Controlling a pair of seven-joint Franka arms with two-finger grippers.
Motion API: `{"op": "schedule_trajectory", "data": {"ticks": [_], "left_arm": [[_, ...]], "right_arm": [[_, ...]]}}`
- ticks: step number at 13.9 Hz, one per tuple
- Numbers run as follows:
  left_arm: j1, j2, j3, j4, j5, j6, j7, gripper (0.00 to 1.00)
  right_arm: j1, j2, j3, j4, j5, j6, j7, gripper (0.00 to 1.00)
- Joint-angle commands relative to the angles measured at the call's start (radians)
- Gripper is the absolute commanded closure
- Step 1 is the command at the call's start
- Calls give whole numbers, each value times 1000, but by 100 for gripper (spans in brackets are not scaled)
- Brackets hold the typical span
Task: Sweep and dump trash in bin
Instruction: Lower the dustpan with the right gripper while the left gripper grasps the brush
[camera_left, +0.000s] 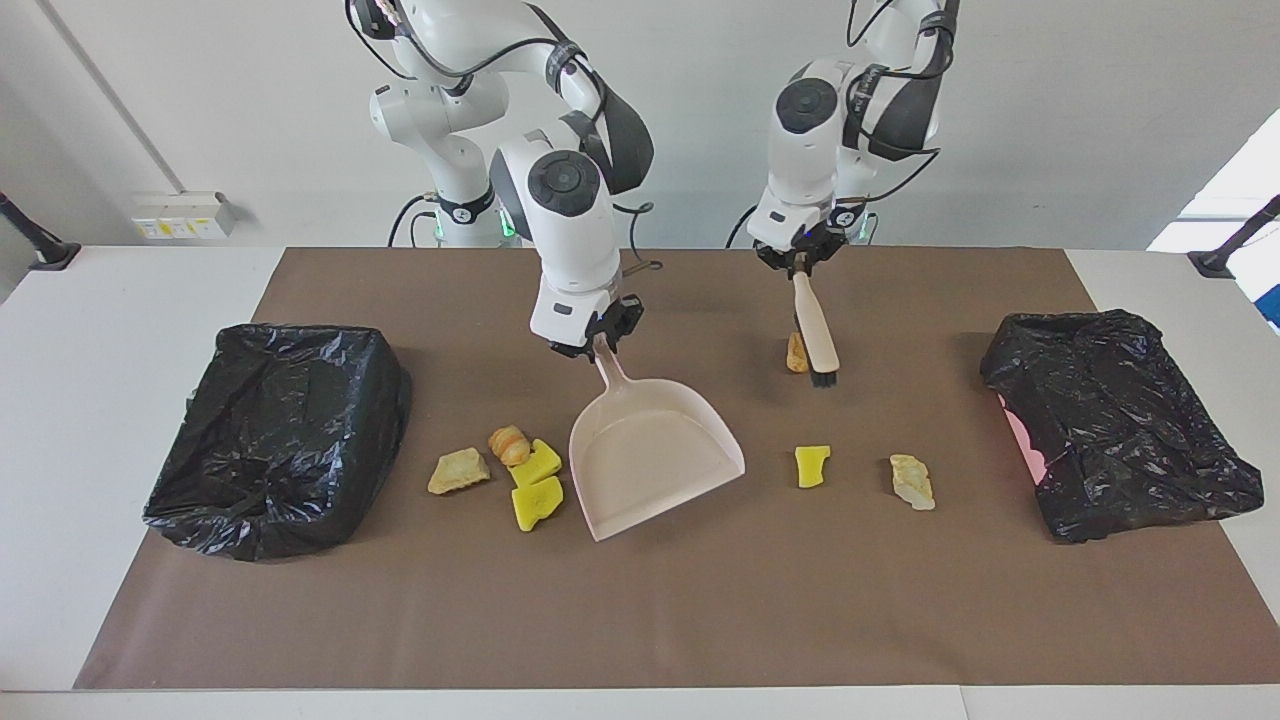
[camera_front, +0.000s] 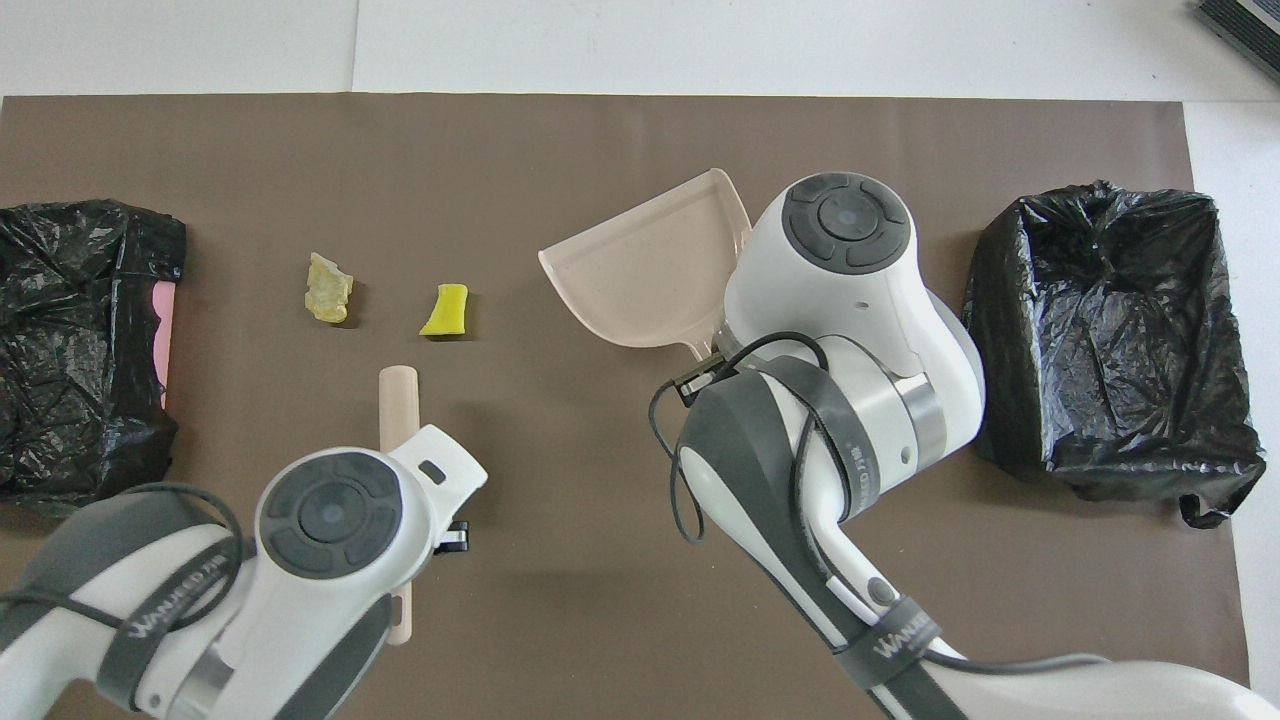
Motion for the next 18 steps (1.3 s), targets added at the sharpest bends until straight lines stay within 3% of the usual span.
{"op": "schedule_trajectory", "data": {"ticks": [1,4,7,11,14,18], "left_arm": [[142,121,-17,114,18,61,131,100],[278,205,-17,172,51,141,291,100],[378,363,-17,335,57,167,407,100],[454,481,-17,392,124,278,466,100],[461,520,-19,421,124,304,519,100],[400,509,-25,377,112,292,653,100]], "right_arm": [[-6,-40,10,-71,5,-35,-247,100],[0,-59,8,-108,-12,-18,-386,100],[-6,-117,7,-229,-23,49,-611,100],[71,-120,8,-349,-102,186,-618,100],[74,-90,8,-362,-104,232,-569,100],[115,-39,8,-342,-109,266,-443,100]]}}
